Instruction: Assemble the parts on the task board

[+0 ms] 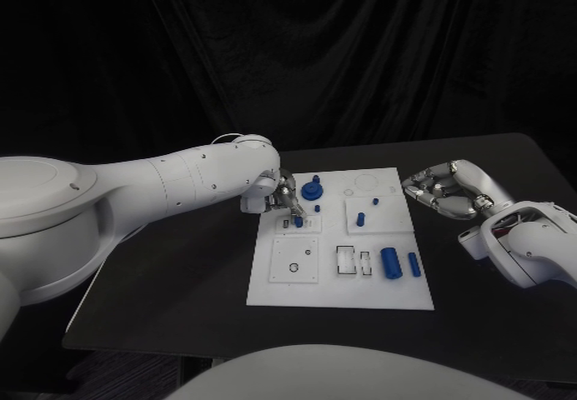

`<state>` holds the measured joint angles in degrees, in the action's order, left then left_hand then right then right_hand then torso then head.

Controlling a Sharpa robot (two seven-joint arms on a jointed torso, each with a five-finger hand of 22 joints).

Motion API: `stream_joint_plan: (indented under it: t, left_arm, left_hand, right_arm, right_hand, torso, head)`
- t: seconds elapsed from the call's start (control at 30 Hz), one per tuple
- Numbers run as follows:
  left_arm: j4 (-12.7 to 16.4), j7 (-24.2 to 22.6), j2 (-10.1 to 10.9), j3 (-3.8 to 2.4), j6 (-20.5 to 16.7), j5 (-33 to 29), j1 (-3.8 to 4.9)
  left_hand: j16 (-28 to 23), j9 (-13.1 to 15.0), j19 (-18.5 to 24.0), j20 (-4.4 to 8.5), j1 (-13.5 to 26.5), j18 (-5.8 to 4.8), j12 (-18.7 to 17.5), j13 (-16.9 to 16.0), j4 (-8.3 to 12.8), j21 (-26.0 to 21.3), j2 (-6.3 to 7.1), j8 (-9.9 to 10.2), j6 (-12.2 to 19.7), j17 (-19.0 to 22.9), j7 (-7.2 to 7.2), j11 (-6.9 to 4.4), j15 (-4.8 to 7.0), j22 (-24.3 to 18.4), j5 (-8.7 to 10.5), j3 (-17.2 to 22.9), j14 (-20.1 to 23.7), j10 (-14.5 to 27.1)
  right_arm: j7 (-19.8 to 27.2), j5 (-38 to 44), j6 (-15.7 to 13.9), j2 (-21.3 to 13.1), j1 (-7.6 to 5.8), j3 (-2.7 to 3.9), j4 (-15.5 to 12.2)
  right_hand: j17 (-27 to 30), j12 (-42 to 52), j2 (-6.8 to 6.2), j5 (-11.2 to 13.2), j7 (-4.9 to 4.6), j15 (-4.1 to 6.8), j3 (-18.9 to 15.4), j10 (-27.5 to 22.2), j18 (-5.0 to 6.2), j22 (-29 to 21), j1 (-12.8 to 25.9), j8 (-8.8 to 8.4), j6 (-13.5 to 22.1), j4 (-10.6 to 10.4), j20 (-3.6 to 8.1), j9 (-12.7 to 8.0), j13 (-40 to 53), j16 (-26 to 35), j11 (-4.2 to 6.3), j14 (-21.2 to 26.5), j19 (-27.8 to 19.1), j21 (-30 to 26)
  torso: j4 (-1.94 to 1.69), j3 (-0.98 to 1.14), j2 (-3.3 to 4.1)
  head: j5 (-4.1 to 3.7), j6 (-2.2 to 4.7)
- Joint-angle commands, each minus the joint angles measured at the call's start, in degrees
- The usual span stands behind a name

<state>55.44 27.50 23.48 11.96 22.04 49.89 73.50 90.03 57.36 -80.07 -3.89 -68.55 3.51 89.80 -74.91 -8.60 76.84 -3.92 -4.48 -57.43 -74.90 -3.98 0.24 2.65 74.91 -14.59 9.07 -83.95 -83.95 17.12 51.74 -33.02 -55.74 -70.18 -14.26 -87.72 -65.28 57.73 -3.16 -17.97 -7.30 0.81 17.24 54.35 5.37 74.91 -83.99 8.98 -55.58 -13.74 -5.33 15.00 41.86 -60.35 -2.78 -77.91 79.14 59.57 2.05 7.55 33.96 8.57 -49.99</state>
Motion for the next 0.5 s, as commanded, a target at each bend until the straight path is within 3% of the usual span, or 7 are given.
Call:
stream_joint_plan:
  t: [0.03,0.23,0.5]
  left_arm:
    - [0.3,0.6,0.1,0.13,1.2,-0.3,-0.38]
    - [0.3,0.7,0.2,0.13,1.0,-0.3,-0.42]
    - [0.3,0.9,0.4,0.14,0.8,-0.3,-0.51]
  left_hand:
    - [0.0,-0.1,0.4,0.15,1.4,0.24,0.2,-15.1,-0.3,-0.2,0.25,0.2,-0.6,-15.1,0.0,-0.08,0.09,8.0,1.38,0.1,-6.1,-6.1]
    - [0.0,-0.2,0.3,0.04,3.8,0.25,0.2,-15.1,-1.5,-0.4,0.49,0.3,-0.7,-15.1,-0.23,0.12,-0.06,8.1,3.64,-0.7,-6.1,-6.1]
    - [0.0,-0.3,0.4,-0.02,4.8,0.29,0.2,-15.1,-2.1,-0.6,0.58,0.3,-0.7,-15.1,-0.33,0.2,-0.14,8.1,4.03,-1.1,-6.1,-6.1]
  right_arm:
    - [-0.8,0.0,0.5,0.0,0.15,0.04,0.0]
    - [-0.8,0.0,0.6,0.0,0.15,0.04,0.0]
    - [-0.9,0.0,0.8,0.0,0.15,0.04,0.0]
  right_hand:
    - [0.1,-0.3,0.21,-0.4,-0.1,0.04,0.1,-0.3,0.36,7.5,-0.1,-0.12,0.2,-0.1,0.07,0.1,0.0,0.2,-0.16,0.4,-0.3,-0.3]
    - [0.0,-0.3,0.29,-0.5,-0.11,0.03,0.1,-0.3,0.36,7.5,-0.1,-0.11,0.2,-0.2,0.07,0.1,0.0,0.1,-0.18,0.4,-0.3,-0.3]
    - [0.1,-0.3,0.37,-0.5,-0.11,0.02,0.1,-0.3,0.37,7.5,0.0,-0.11,0.2,-0.2,0.06,0.1,-0.1,0.2,-0.18,0.4,-0.3,-0.4]
  torso:
    - [0.0,0.01,0.03]
    - [-0.01,0.02,-0.01]
    - [0.02,0.02,0.02]
  head:
    - [-0.12,-0.01]
    - [-0.11,-0.01]
    - [0.05,-0.01]
